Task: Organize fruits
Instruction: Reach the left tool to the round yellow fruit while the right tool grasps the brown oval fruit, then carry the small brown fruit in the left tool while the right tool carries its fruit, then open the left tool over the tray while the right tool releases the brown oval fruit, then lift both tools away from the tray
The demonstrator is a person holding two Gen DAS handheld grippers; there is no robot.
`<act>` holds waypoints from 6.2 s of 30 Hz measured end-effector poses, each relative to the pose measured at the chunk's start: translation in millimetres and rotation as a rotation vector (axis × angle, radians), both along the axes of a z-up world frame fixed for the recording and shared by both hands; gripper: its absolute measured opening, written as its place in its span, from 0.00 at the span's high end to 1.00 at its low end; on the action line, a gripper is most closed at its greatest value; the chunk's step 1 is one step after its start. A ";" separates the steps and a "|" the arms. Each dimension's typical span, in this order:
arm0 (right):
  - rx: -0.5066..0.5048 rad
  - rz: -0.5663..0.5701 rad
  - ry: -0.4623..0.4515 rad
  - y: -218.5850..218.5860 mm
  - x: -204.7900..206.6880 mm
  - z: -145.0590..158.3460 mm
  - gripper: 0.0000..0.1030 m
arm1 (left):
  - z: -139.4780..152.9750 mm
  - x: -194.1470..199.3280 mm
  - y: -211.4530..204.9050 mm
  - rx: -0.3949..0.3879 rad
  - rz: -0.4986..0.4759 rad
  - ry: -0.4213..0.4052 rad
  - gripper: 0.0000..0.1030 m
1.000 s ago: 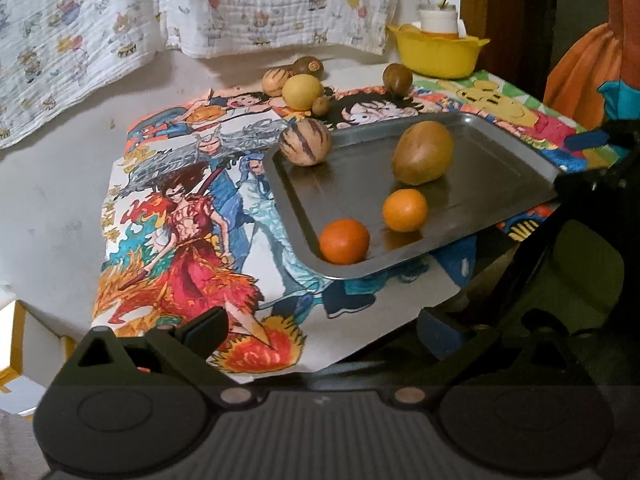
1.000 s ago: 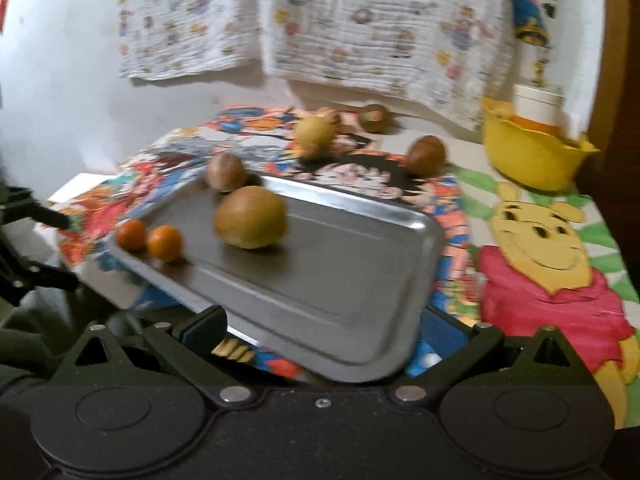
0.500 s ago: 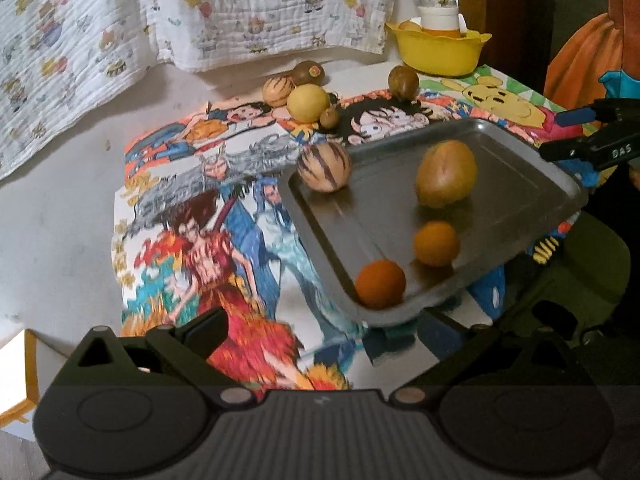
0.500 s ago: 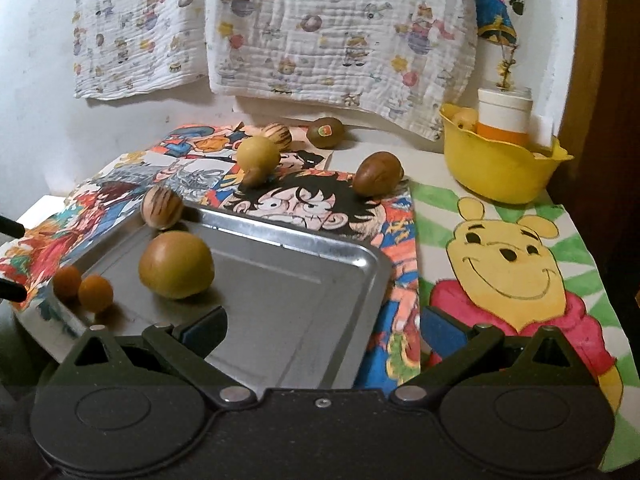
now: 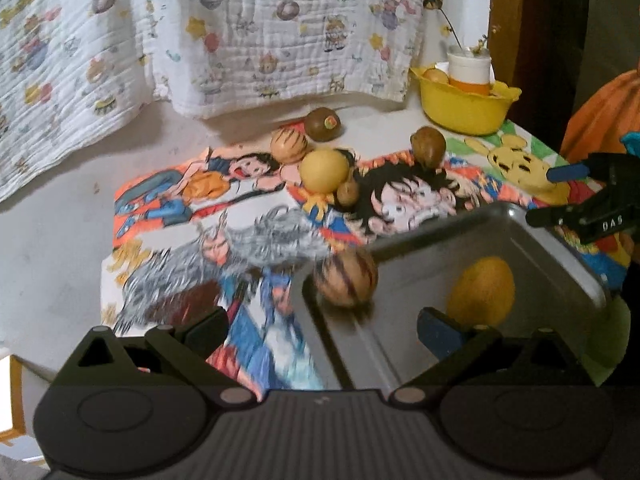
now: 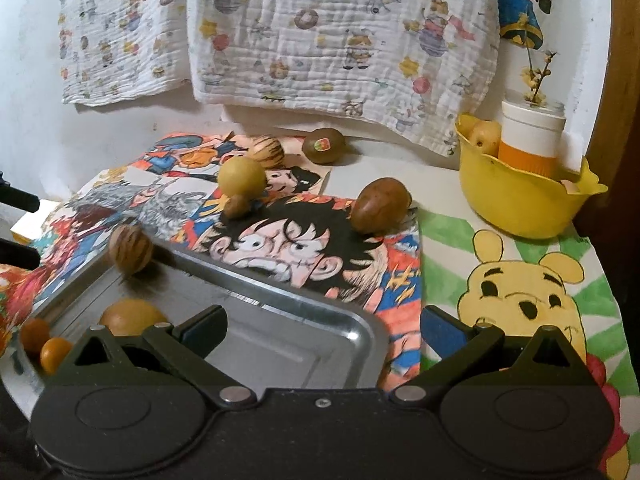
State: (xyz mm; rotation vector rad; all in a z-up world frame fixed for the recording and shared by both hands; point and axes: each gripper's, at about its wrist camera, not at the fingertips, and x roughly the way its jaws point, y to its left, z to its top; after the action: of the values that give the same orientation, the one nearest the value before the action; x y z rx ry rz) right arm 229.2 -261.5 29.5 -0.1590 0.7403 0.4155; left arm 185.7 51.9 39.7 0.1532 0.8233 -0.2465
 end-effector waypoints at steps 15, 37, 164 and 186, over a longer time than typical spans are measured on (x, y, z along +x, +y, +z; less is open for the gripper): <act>0.011 -0.033 0.016 9.9 78.4 -3.2 0.01 | -20.1 105.2 -23.6 -0.147 0.067 0.031 0.01; 0.054 -0.121 0.074 25.0 177.3 -48.4 0.17 | -68.0 183.2 -56.1 -0.165 0.086 0.132 0.16; 0.267 0.028 -0.018 19.0 -79.9 -3.1 0.04 | -17.5 -33.8 -39.5 -0.211 0.107 -0.065 0.01; 0.145 0.081 -0.066 24.0 -142.8 -7.0 0.01 | -36.1 -112.3 -33.5 -0.076 0.115 -0.101 0.00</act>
State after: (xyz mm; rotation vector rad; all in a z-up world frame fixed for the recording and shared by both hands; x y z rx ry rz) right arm 86.5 -237.5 22.6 -0.0661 0.6376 0.5374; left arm 73.5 18.4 3.6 0.0460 0.7187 -0.1605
